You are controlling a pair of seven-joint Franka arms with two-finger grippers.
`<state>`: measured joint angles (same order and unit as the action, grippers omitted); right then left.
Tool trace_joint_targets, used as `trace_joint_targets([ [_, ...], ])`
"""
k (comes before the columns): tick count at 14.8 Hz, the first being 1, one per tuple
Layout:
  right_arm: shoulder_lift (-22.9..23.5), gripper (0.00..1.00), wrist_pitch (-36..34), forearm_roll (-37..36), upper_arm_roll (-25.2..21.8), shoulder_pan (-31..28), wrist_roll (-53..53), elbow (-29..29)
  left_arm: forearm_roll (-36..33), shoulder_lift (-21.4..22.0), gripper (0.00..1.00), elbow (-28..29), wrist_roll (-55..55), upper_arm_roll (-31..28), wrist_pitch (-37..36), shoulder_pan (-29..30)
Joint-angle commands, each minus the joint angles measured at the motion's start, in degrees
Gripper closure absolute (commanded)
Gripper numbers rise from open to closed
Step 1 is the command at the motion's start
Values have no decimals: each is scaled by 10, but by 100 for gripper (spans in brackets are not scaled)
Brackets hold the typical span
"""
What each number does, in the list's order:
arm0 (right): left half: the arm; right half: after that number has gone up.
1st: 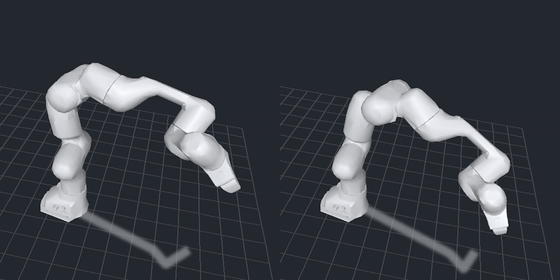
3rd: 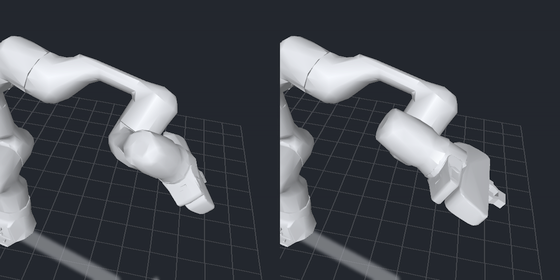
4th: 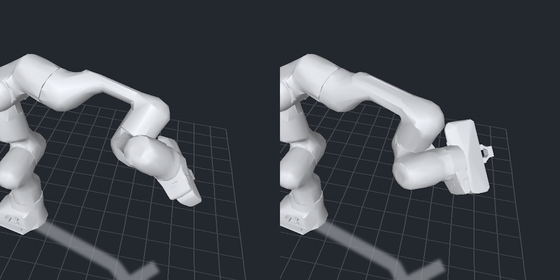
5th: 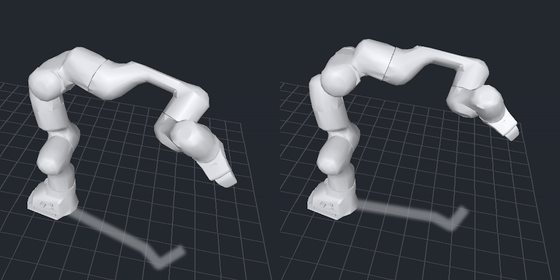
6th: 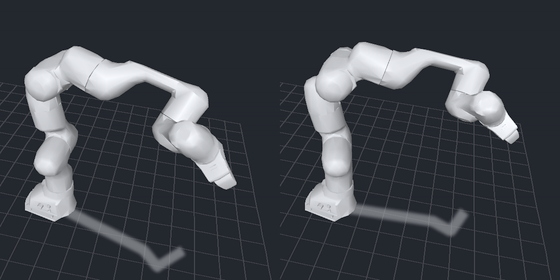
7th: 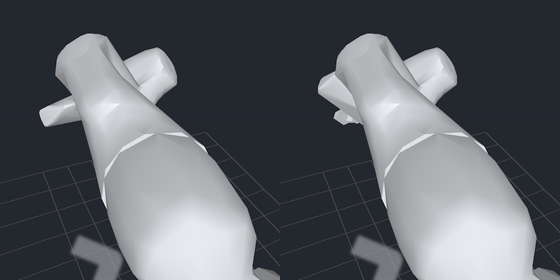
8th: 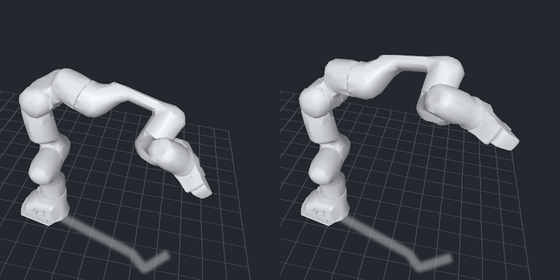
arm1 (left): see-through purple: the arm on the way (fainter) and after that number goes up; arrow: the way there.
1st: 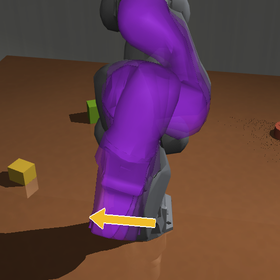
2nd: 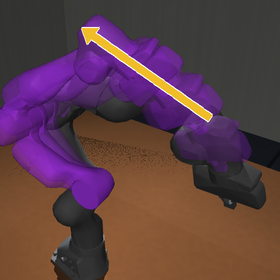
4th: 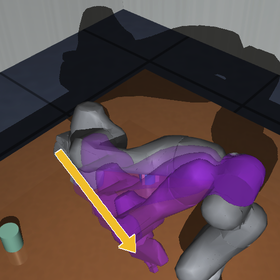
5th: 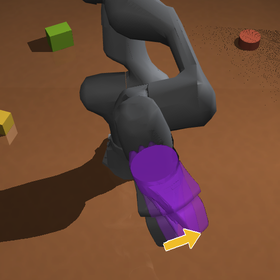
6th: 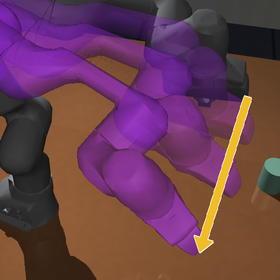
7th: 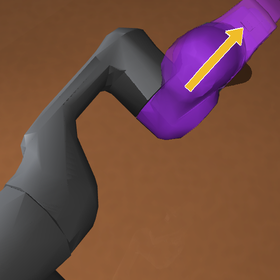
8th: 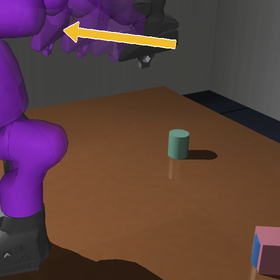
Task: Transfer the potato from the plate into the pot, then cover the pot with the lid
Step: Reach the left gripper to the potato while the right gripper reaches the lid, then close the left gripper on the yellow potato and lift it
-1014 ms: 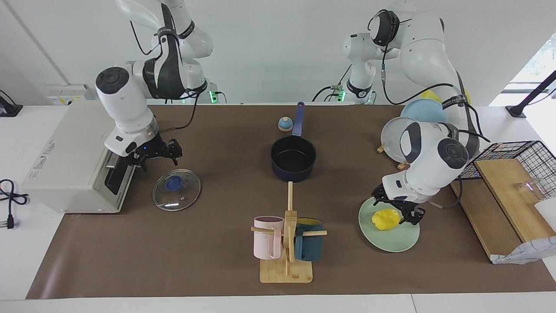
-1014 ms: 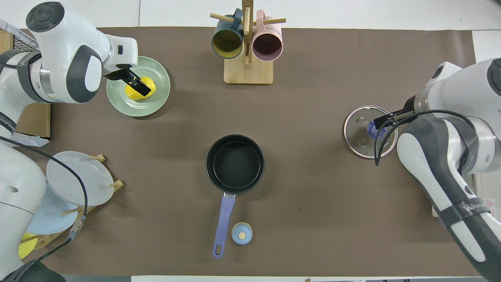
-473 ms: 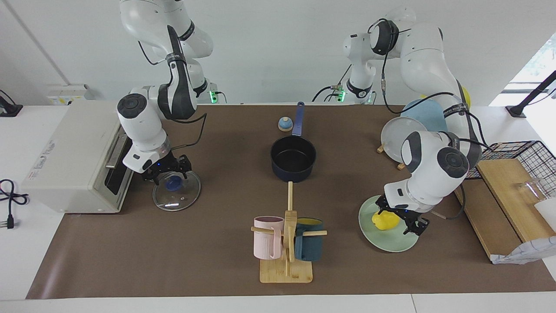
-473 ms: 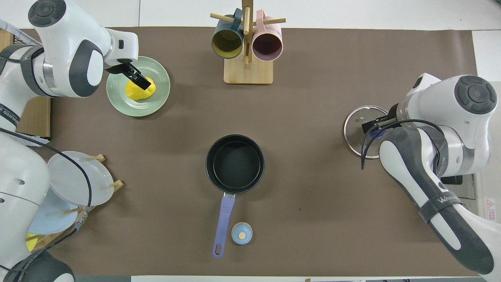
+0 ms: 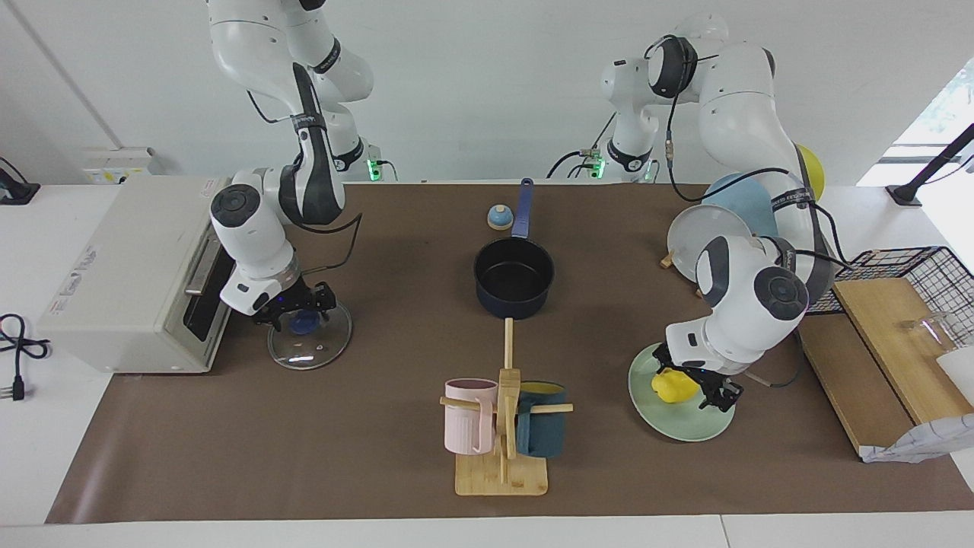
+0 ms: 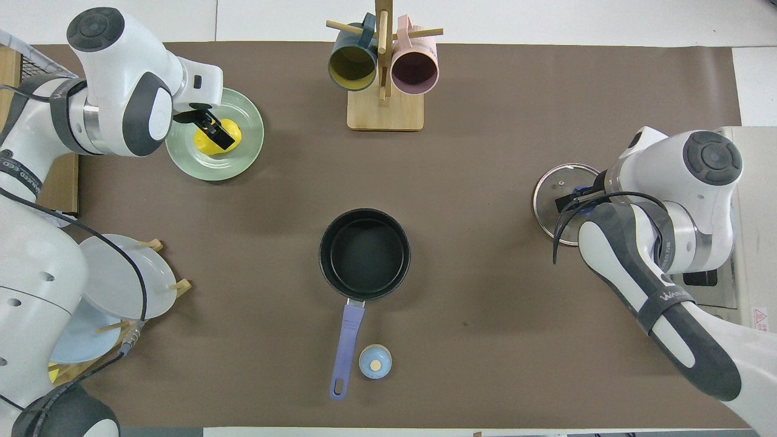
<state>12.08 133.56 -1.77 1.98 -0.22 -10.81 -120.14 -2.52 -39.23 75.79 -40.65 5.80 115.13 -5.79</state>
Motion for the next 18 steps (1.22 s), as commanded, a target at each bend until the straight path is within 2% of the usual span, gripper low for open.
trace_joint_targets([
  [1, -4, 7, 8, 8, 3, 0, -16, -4, -14, 23, 0, 46, -5, -2, 29, -3],
  [2, -4, 12, 8, 8, 3, -1, -22, -5, -14, 24, 2, 49, -5, -1, 31, -3],
  [4, -4, 21, 9, 8, 3, -3, -52, -5, -13, 25, 53, 52, -5, -1, 31, -2],
  [5, -4, 23, 9, 8, 3, -4, -54, -5, -13, 29, 85, 53, -5, -1, 27, 3],
  [6, -4, 23, 9, 8, 3, -6, -55, -5, -10, 29, 100, 52, -4, -1, 21, 4],
  [8, -4, 26, 9, 8, 3, -7, -55, -5, 12, 29, 100, 43, 12, -4, 12, 6],
  [10, -4, 38, 9, 8, 3, -7, -56, -5, 40, 41, 100, 24, 77, -7, -14, 6],
  [12, -4, 50, 7, 8, 3, -9, -65, -4, 63, 95, 100, 30, 213, -8, -30, 4],
  [14, -4, 71, -1, 8, 3, -10, -74, -1, 63, 147, 100, 44, 337, -4, -66, -4],
  [15, -4, 77, -2, 8, 3, -10, -76, -1, 63, 172, 100, 56, 407, -3, -88, -13],
  [17, -6, 95, -47, 8, 3, -9, -76, 28, 63, 232, 100, 96, 529, -2, -109, -48],
  [18, -5, 100, -91, 8, 3, -8, -76, 61, 63, 261, 100, 122, 573, 0, -118, -61],
])
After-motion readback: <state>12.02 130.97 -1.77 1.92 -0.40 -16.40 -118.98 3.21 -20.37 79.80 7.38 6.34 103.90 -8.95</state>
